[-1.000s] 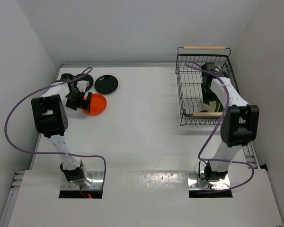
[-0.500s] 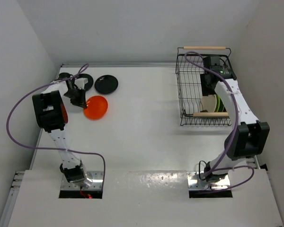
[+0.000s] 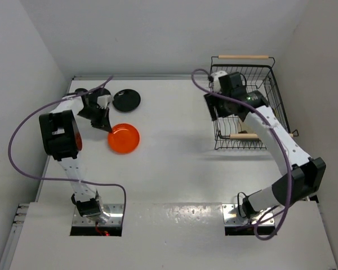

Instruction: Load the plates into the dish rack

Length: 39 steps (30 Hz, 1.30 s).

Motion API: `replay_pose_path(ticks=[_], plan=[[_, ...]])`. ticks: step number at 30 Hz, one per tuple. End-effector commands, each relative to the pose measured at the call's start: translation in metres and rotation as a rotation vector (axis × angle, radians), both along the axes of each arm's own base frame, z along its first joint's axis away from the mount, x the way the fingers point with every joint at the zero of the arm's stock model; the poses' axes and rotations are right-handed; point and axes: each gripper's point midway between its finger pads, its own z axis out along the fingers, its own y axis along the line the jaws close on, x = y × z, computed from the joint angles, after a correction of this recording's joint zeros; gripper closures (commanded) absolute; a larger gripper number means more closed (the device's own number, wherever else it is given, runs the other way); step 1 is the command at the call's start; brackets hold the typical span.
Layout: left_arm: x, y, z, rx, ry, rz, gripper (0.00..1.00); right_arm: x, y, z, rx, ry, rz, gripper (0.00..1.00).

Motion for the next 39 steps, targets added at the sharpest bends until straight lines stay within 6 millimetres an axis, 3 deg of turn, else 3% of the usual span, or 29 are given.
replay_pose_path(ticks=[1, 2, 3, 4, 5, 6, 7, 9, 10, 13, 17, 18, 19, 21, 22, 23, 24, 26, 27, 28, 29, 30, 31, 32, 34, 35, 36, 39], plan=[[-0.007, -0.061, 0.073, -0.066, -0.171, -0.228, 1.00, -0.014, 0.111, 0.012, 0.331, -0.061, 0.367, 0.31], [-0.008, -0.071, 0.084, -0.073, -0.195, -0.261, 1.00, -0.020, 0.129, 0.011, 0.389, -0.054, 0.402, 0.28], [-0.014, -0.083, 0.095, -0.096, -0.205, -0.297, 1.00, -0.013, 0.149, 0.013, 0.444, -0.104, 0.450, 0.26], [-0.014, -0.093, 0.115, -0.100, -0.257, -0.330, 1.00, -0.028, 0.180, 0.011, 0.515, -0.071, 0.549, 0.24], [-0.019, -0.112, 0.127, -0.133, -0.288, -0.394, 1.00, -0.028, 0.194, 0.015, 0.566, -0.082, 0.563, 0.20], [-0.027, -0.122, 0.137, -0.155, -0.293, -0.427, 1.00, -0.023, 0.209, 0.006, 0.585, -0.072, 0.584, 0.19], [-0.029, -0.131, 0.151, -0.170, -0.329, -0.465, 1.00, -0.031, 0.226, 0.004, 0.618, -0.049, 0.625, 0.17], [-0.041, -0.152, 0.174, -0.221, -0.388, -0.548, 1.00, -0.027, 0.242, 0.012, 0.677, -0.055, 0.631, 0.16], [-0.045, -0.158, 0.183, -0.237, -0.403, -0.570, 1.00, -0.026, 0.253, -0.008, 0.685, 0.004, 0.624, 0.16], [-0.052, -0.168, 0.200, -0.256, -0.448, -0.609, 1.00, -0.022, 0.271, -0.016, 0.772, 0.074, 0.604, 0.21], [-0.056, -0.172, 0.212, -0.291, -0.463, -0.616, 1.00, -0.021, 0.287, -0.019, 0.852, 0.099, 0.597, 0.55], [-0.059, -0.173, 0.213, -0.304, -0.456, -0.617, 1.00, -0.020, 0.287, -0.020, 0.864, 0.111, 0.580, 0.76], [-0.059, -0.173, 0.213, -0.305, -0.455, -0.617, 1.00, -0.017, 0.287, -0.018, 0.868, 0.101, 0.571, 0.86], [-0.055, -0.172, 0.212, -0.291, -0.445, -0.589, 1.00, -0.014, 0.283, -0.014, 0.863, 0.080, 0.558, 1.00], [-0.037, -0.160, 0.206, -0.204, -0.431, -0.490, 0.85, -0.003, 0.266, -0.004, 0.800, -0.006, 0.503, 1.00], [-0.034, -0.154, 0.202, -0.159, -0.427, -0.477, 0.69, -0.006, 0.264, -0.007, 0.787, 0.024, 0.490, 1.00], [-0.021, -0.143, 0.201, -0.114, -0.444, -0.428, 0.51, 0.011, 0.242, 0.005, 0.730, -0.061, 0.393, 1.00], [-0.003, -0.121, 0.200, -0.039, -0.429, -0.282, 0.25, 0.028, 0.207, 0.011, 0.599, -0.129, 0.281, 1.00], [0.008, -0.100, 0.196, 0.049, -0.426, -0.195, 0.19, 0.029, 0.188, 0.026, 0.546, -0.160, 0.242, 1.00], [0.021, -0.079, 0.198, 0.075, -0.430, -0.083, 0.16, 0.046, 0.154, 0.031, 0.462, -0.222, 0.128, 1.00], [0.028, -0.065, 0.201, 0.106, -0.438, -0.024, 0.03, 0.051, 0.124, 0.045, 0.371, -0.272, 0.039, 1.00], [0.033, -0.046, 0.204, 0.163, -0.448, 0.047, 0.02, 0.057, 0.087, 0.046, 0.305, -0.278, -0.050, 1.00], [0.036, -0.034, 0.205, 0.185, -0.451, 0.089, 0.02, 0.059, 0.055, 0.064, 0.234, -0.337, -0.152, 1.00], [0.040, -0.019, 0.206, 0.207, -0.457, 0.135, 0.02, 0.058, 0.038, 0.074, 0.210, -0.365, -0.191, 1.00], [0.039, -0.009, 0.200, 0.241, -0.443, 0.161, 0.02, 0.056, -0.025, 0.083, 0.042, -0.406, -0.338, 1.00], [0.039, -0.001, 0.195, 0.253, -0.432, 0.179, 0.02, 0.055, -0.036, 0.082, -0.003, -0.400, -0.360, 1.00], [0.037, 0.003, 0.191, 0.254, -0.419, 0.187, 0.02, 0.054, -0.063, 0.081, -0.077, -0.384, -0.397, 1.00], [0.033, 0.009, 0.174, 0.263, -0.374, 0.197, 0.02, 0.047, -0.104, 0.052, -0.221, -0.254, -0.463, 1.00]])
